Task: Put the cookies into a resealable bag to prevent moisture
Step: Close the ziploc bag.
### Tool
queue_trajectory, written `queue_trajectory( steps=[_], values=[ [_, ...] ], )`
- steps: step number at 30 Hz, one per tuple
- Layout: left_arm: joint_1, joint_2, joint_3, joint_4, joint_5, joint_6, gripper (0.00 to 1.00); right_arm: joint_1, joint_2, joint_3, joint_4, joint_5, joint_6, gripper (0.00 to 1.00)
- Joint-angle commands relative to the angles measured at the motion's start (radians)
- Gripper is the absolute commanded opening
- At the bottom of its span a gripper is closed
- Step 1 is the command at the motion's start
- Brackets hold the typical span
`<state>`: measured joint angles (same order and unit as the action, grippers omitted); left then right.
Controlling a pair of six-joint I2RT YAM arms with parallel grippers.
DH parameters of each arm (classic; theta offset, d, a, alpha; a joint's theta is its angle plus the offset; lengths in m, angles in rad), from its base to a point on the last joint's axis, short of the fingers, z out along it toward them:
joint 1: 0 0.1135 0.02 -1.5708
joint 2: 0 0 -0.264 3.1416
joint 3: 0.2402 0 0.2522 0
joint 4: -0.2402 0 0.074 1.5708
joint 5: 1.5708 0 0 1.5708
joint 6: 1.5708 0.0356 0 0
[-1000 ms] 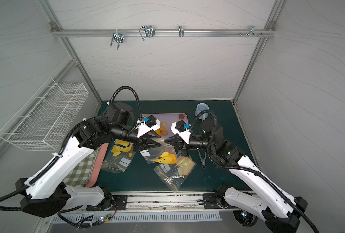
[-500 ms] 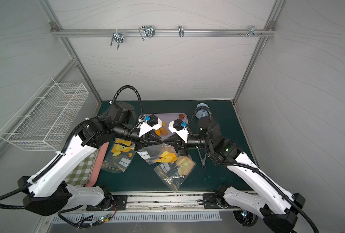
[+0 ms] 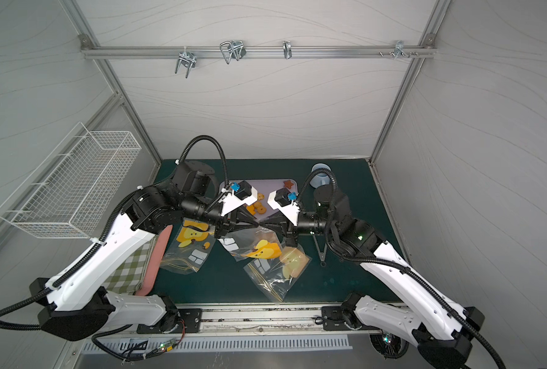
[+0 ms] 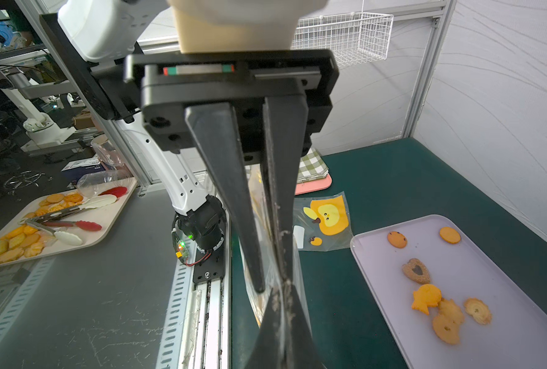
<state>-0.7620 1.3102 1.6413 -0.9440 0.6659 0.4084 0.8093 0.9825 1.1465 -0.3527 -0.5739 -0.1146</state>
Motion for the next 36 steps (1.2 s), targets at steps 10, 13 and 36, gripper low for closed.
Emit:
queue_trajectory(
  steps=[10,13,36],
  values=[
    [-0.005,0.005,0.003,0.002,0.004,0.02,0.19,-0.005,-0.032,0.01,0.037,0.015,0.011,0.0],
    [-0.006,0.006,0.003,0.001,0.004,0.021,0.06,-0.005,-0.032,0.008,0.038,0.014,0.012,0.0],
    [-0.005,-0.009,-0.017,0.028,-0.062,-0.001,0.0,-0.005,-0.069,0.0,-0.016,0.092,-0.017,0.0]
  ],
)
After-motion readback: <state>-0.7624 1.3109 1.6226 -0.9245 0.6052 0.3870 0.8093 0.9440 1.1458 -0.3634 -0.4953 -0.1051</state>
